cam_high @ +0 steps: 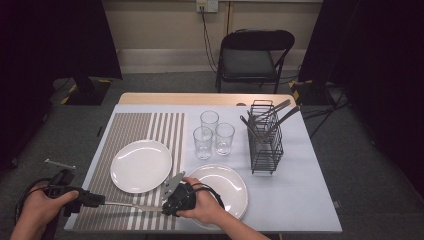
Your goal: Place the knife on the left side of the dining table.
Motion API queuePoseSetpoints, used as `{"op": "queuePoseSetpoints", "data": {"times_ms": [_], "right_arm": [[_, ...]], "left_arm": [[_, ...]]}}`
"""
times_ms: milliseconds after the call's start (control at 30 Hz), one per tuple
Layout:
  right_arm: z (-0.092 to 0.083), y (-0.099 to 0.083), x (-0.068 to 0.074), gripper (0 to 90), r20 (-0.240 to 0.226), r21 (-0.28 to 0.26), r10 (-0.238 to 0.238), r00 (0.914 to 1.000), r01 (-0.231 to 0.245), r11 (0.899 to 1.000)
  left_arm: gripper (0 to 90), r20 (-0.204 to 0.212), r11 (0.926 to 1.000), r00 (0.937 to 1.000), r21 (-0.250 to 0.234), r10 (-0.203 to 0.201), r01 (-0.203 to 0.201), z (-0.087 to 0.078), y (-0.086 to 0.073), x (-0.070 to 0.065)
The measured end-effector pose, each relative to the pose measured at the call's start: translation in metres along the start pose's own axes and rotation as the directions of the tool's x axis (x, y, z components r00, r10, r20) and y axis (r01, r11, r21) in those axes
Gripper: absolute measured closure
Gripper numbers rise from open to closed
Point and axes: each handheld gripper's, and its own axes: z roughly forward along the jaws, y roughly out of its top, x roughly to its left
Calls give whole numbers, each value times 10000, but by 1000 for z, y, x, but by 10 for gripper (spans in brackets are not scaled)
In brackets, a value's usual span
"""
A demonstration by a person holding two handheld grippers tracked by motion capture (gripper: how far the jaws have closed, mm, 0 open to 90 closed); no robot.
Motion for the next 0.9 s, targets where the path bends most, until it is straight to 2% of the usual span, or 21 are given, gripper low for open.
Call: {"op": "queuePoseSetpoints", "data": {"times_ms": [100, 133, 167, 267, 333, 367, 400, 500, 667, 700, 733, 800, 900], "right_arm": [[0, 0, 1, 769, 43, 21, -5, 10000, 5, 10000], [0, 0, 1, 769, 43, 21, -5, 10000, 5, 10000], [0, 0, 1, 770, 47, 20, -15, 10000, 15, 10000], [0, 0, 0, 770, 36, -21, 19, 10000, -18, 10000], [0, 0, 0, 770, 37, -4, 16, 10000, -16, 10000], [0, 0, 1, 770, 65, -15, -18, 10000, 19, 10000], [0, 0, 1, 770, 65, -15, -18, 10000, 19, 10000], [0, -1, 0, 771, 46, -87, 26, 10000, -25, 10000], [0, -1, 0, 773, 55, -82, 40, 10000, -40, 10000], [0, -1, 0, 776, 48, -73, 28, 10000, -28, 10000], [0, -1, 0, 776, 48, -73, 28, 10000, -28, 10000], [0, -1, 0, 779, 37, -102, 95, 9999, -94, 9999], [0, -1, 0, 783, 35, -106, 84, 10000, -84, 9999]], "left_arm": [[652, 19, 10000, 10000, 37, -18, 18, 0, 0, 0], [652, -177, 9997, 9996, 36, 242, -241, 0, 1, 2], [652, -192, 9996, 9994, 18, 275, -274, 0, 1, 2], [652, -33, 9999, 9999, 46, 139, -139, 0, 1, 2], [653, -192, 9996, 9995, 94, 256, -255, -1, 1, 3], [653, -38, 10000, 10000, 66, 69, -69, 0, 1, 2], [653, -140, 10000, 9999, -32, -7, 7, 0, 1, 1], [653, -29, 10000, 10000, 65, -4, 4, 0, 0, 3], [653, -235, 10000, 9997, 59, -59, 60, 1, 0, 3], [660, -432, 9998, 9989, 77, 160, -157, 0, 1, 5], [660, -514, 9998, 9985, 19, 202, -202, -1, 1, 5], [668, -377, 10000, 9993, 4, -52, 53, -1, 0, 5], [667, -597, 9999, 9982, 6, 103, -103, -2, 0, 8]]}}
